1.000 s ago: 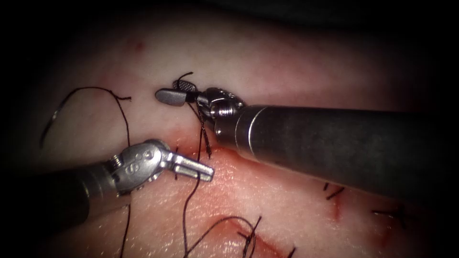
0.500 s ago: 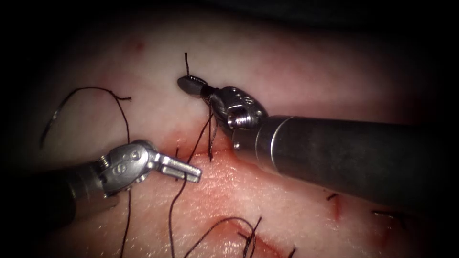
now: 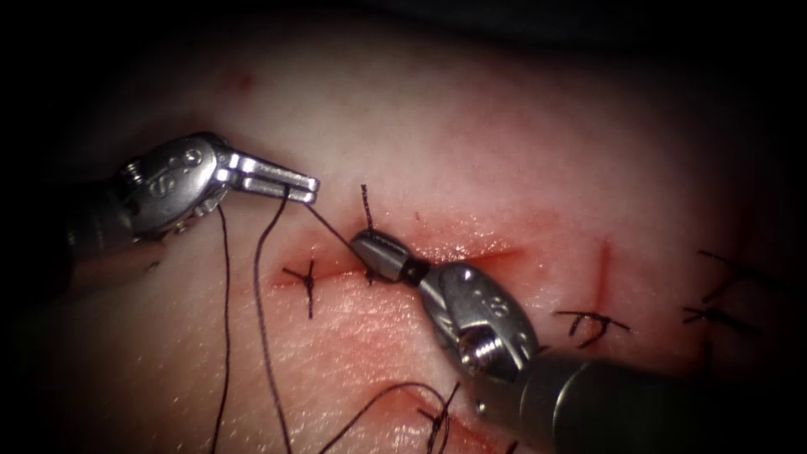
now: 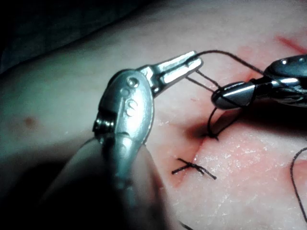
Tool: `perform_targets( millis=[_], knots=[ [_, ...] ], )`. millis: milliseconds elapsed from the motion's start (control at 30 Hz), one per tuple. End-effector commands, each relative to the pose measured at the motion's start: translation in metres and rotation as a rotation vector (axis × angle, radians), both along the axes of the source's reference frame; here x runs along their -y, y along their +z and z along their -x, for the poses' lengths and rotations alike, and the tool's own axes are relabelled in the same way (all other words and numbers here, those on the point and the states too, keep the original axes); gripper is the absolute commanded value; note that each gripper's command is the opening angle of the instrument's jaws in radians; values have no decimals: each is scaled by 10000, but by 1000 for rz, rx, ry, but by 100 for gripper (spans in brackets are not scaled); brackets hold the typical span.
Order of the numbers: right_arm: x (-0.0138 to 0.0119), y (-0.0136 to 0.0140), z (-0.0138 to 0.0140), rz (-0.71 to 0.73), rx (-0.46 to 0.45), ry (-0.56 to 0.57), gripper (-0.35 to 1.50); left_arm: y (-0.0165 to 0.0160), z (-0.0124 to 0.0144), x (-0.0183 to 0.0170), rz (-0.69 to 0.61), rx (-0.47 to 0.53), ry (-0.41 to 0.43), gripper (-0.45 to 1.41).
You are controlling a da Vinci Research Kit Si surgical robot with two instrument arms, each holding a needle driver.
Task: Wound Closure
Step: Tension the knot by pulling the right arm down and the left arm up.
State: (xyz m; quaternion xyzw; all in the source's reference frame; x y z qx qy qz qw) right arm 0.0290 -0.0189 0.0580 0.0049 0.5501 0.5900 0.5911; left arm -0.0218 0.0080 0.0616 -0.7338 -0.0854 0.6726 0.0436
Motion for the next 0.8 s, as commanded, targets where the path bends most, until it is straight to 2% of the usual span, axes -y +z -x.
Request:
perform_targets(
  millis=[33,267,400,800],
  knots=[
    [17,9,-6,7,3,0,-35,8,6,-16,7,-4,-17,-45],
    [44,20,-4,21,36,-20,-35,40,11,-93,81,-137,-158,-45],
    [50,21,-3,26,37,-26,-35,61,13,-119,100,-185,-217,-45],
    [70,18,-4,45,35,-62,-35,109,7,-144,122,-245,-247,-45]
  ],
)
